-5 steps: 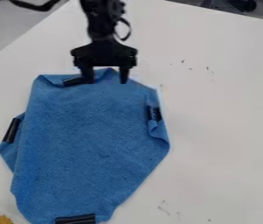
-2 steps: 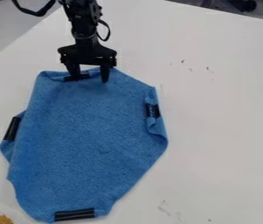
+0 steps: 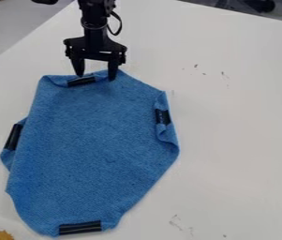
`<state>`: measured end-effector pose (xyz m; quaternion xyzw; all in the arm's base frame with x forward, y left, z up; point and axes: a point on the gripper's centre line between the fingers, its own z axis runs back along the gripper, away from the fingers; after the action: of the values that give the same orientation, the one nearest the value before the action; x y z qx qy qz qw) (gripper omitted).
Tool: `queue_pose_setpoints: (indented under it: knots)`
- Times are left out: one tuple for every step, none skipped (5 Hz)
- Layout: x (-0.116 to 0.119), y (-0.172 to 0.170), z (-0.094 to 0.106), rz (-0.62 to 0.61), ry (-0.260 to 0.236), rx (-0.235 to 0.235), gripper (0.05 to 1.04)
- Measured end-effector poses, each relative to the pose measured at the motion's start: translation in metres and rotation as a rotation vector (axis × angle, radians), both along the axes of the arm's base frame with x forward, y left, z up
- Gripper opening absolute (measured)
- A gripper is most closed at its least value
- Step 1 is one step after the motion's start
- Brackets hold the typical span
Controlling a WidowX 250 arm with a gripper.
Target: Fold the cloth from the top to bottom
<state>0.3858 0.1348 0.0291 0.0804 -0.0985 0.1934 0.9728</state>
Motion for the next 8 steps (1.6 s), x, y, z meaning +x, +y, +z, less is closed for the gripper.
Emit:
queue_pose_setpoints:
  knots:
    - [0.007, 0.001, 0.006, -0.012, -0.023, -0.003, 0.999]
    - [0.005, 0.001, -0.016, -0.017, 0.012, -0.029, 0.952]
    - [0.006, 0.006, -0.018, 0.004, -0.004, -0.049, 0.679]
    - [0.013, 0.012, -0.018, 0.007, -0.02, -0.058, 0.402]
    - [0.014, 0.012, -0.018, 0.003, -0.023, -0.054, 0.229]
    - [0.015, 0.009, -0.018, 0.005, -0.031, -0.058, 0.129]
    - [0.015, 0.002, -0.017, -0.008, -0.028, -0.048, 0.075]
    - [0.007, -0.016, -0.013, -0.013, 0.006, -0.008, 0.067]
